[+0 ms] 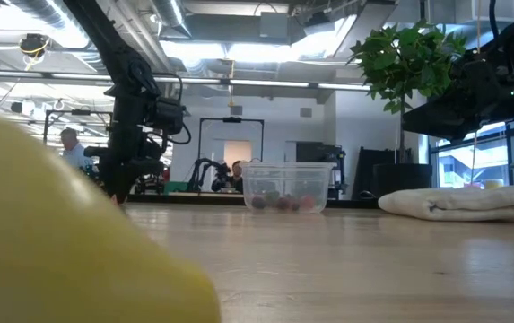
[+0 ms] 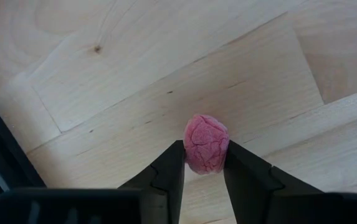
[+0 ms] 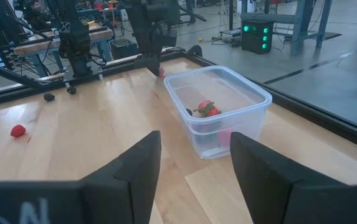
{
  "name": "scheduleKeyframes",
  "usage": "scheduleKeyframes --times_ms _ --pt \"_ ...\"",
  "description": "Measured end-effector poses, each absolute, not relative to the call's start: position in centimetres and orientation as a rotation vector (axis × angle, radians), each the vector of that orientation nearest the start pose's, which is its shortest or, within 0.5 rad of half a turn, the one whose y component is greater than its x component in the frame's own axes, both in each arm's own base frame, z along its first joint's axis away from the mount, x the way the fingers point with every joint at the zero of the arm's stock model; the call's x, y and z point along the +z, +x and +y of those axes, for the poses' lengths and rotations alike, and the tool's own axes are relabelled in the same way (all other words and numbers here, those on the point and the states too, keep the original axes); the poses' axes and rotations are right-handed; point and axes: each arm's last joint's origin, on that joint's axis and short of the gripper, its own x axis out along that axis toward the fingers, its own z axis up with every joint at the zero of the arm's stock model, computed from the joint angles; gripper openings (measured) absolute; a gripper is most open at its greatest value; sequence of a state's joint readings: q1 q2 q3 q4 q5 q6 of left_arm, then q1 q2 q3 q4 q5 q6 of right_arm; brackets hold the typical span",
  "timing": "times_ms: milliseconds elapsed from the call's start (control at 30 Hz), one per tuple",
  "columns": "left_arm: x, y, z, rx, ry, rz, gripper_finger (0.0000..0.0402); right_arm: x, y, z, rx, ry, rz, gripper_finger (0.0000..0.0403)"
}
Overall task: Pick and placing Produce into tupperware
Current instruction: Put the peach into the transparent container
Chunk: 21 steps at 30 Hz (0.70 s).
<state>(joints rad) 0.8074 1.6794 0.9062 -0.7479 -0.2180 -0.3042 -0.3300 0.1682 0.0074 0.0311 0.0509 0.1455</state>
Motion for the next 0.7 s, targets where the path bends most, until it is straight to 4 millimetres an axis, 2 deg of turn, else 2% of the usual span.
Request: scheduleKeyframes --times_ms 267,367,533,700 --pt "14.2 18.3 20.0 1.049 -0.682 1.390 0.0097 15.5 10.1 -3.6 -0.389 0.162 0.102 0.0195" --pt "14.3 18.4 19.9 0.996 -0.729 1.376 0.0093 15.5 10.1 -3.6 -0.389 0.162 0.101 0.0195" --pt "15.2 19.8 19.9 0.699 -0.870 1.288 0.0081 15.5 10.1 -3.6 -0.389 0.162 0.101 0.0195" --pt "17.1 22.3 19.7 0.314 -0.948 1.098 0.0081 15.5 10.1 -3.6 -0.389 0.164 0.101 0.0195"
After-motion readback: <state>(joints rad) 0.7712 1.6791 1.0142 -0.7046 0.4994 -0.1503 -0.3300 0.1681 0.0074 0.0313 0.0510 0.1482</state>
